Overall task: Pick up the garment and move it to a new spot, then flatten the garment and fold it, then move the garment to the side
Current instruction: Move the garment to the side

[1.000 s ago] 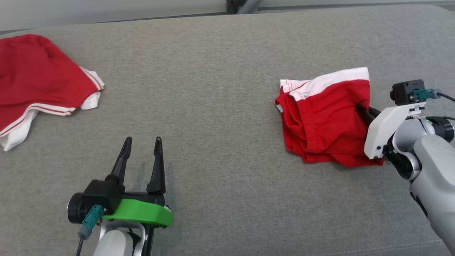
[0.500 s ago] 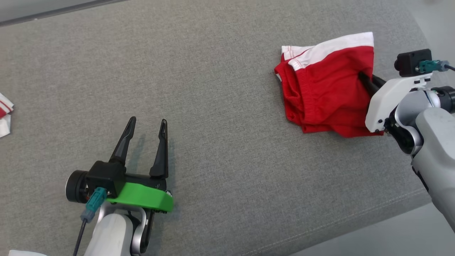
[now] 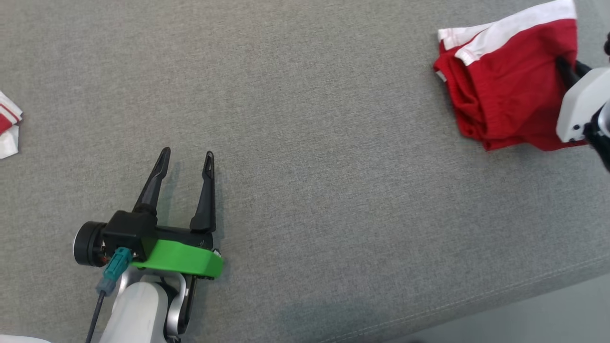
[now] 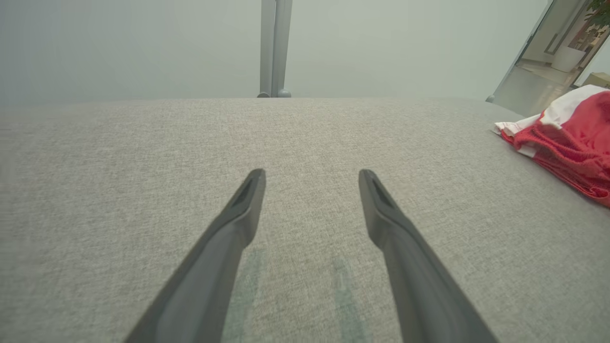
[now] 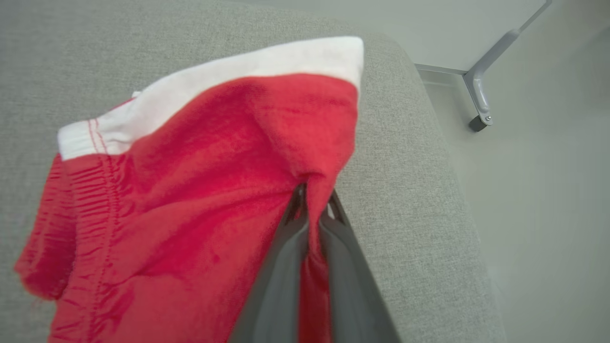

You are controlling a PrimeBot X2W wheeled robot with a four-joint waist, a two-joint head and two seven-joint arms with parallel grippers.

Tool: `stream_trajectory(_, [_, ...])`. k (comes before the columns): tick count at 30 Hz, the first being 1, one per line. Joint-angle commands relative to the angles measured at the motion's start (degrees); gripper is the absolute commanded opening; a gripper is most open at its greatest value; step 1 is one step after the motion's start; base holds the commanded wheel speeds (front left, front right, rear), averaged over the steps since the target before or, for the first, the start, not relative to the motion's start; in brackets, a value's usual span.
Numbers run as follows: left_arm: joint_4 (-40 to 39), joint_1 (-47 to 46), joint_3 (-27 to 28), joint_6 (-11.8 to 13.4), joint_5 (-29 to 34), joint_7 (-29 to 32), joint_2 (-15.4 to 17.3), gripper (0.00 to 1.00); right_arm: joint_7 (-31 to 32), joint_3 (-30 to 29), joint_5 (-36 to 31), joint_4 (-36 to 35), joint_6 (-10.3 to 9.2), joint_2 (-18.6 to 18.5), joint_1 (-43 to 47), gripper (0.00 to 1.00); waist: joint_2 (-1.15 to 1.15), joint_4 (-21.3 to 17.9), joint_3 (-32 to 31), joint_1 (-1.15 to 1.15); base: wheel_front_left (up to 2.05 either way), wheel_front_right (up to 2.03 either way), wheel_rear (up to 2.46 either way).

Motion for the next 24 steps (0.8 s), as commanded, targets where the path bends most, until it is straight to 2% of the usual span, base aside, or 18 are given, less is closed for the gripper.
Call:
stream_trajectory(1, [-0.32, -0.73, 0.10, 0.22, 0.44, 0.15, 0.55, 1.00, -0.45, -0.23, -0.80, 0.66, -0.10, -1.08, -1.18, 0.00, 0.19, 1.62, 1.47, 0.00, 0.00, 0.00, 0.00])
stream_trajectory(7, [-1.95, -0.94, 0.04, 0.51, 0.67, 0.75, 1.50, 1.00, -2.81, -1.05, -3.82, 5.07, -0.10, -4.68, -4.29, 0.00, 0.19, 3.76, 3.50, 0.00, 0.00, 0.00, 0.00])
stream_trajectory(12, [-3.05, -0.84, -0.09, 0.71, 0.86, 1.39, 2.24, 1.00, -5.45, -2.06, -7.07, 9.69, -0.10, -5.12, -6.96, 0.00, 0.19, 4.99, 4.47, 0.00, 0.00, 0.00, 0.00])
stream_trajectory(13, [-3.23, -0.67, -0.11, 0.75, 0.87, 1.52, 2.31, 1.00, -6.14, -2.39, -7.81, 10.70, -0.10, -5.00, -7.50, 0.12, 0.19, 5.16, 4.54, 0.00, 0.00, 0.00, 0.00])
stream_trajectory(14, [-3.33, -0.49, -0.18, 0.78, 0.86, 1.59, 2.38, 1.00, -6.39, -2.67, -8.32, 11.97, -0.10, -4.73, -7.77, 0.39, 0.19, 5.30, 4.55, 0.00, 0.00, 0.00, 0.00])
stream_trajectory(15, [-3.44, -0.26, -0.21, 0.86, 0.85, 1.58, 2.44, 1.00, -6.81, -2.85, -9.01, 13.01, -0.10, -4.34, -7.96, 0.83, 0.19, 5.39, 4.51, 0.00, 0.00, 0.00, 0.00])
stream_trajectory(16, [-3.46, 0.22, -0.30, 1.03, 0.73, 1.54, 2.53, 1.00, -8.00, -3.42, -10.21, 15.02, -0.10, -3.61, -8.37, 1.00, 0.19, 5.52, 4.24, 0.00, 0.00, 0.00, 0.00])
stream_trajectory(24, [-2.51, 1.25, -0.92, 1.29, 0.05, 1.30, 1.97, 1.00, -11.21, -3.53, -12.56, 19.83, -0.10, -1.06, -8.76, 1.00, 0.19, 5.08, 1.26, 0.00, 0.00, 0.00, 0.00])
